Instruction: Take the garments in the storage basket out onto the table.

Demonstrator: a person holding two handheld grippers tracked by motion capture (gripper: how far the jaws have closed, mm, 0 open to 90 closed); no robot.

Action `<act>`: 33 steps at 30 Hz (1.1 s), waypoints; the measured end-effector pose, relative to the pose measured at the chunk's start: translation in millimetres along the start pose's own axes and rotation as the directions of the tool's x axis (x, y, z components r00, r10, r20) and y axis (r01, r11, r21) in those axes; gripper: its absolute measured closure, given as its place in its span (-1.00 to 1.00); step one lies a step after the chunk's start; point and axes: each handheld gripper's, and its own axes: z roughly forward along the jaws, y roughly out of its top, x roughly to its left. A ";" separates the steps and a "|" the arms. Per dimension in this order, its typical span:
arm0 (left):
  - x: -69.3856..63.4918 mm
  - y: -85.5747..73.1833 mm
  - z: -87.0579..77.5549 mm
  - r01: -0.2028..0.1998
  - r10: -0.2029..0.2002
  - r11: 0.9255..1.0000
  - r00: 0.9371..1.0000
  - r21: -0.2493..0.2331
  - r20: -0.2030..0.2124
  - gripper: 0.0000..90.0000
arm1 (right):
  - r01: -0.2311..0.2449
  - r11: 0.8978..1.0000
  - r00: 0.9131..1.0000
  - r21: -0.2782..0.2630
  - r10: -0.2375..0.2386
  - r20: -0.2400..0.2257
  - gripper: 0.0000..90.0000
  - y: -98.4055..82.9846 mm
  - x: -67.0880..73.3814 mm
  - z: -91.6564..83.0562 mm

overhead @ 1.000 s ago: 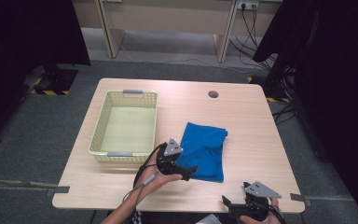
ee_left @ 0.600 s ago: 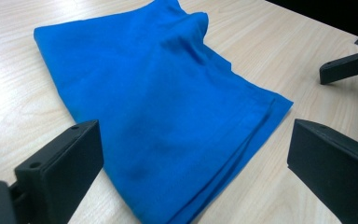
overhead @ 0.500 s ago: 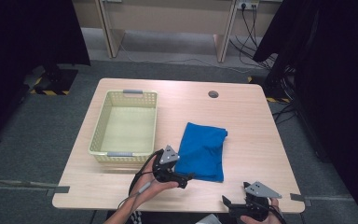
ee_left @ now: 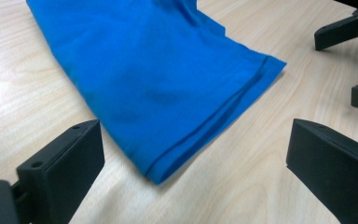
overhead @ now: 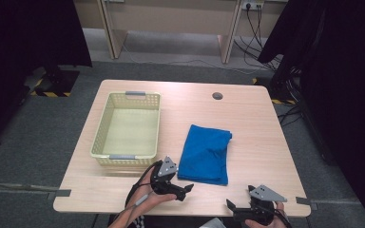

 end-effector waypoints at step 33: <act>18.9 -37.4 -34.2 0.003 0.012 0.991 0.994 0.132 -0.106 -0.90 | 0.008 1.000 1.000 -0.003 -0.008 0.000 -0.96 -0.3 -0.4 0.4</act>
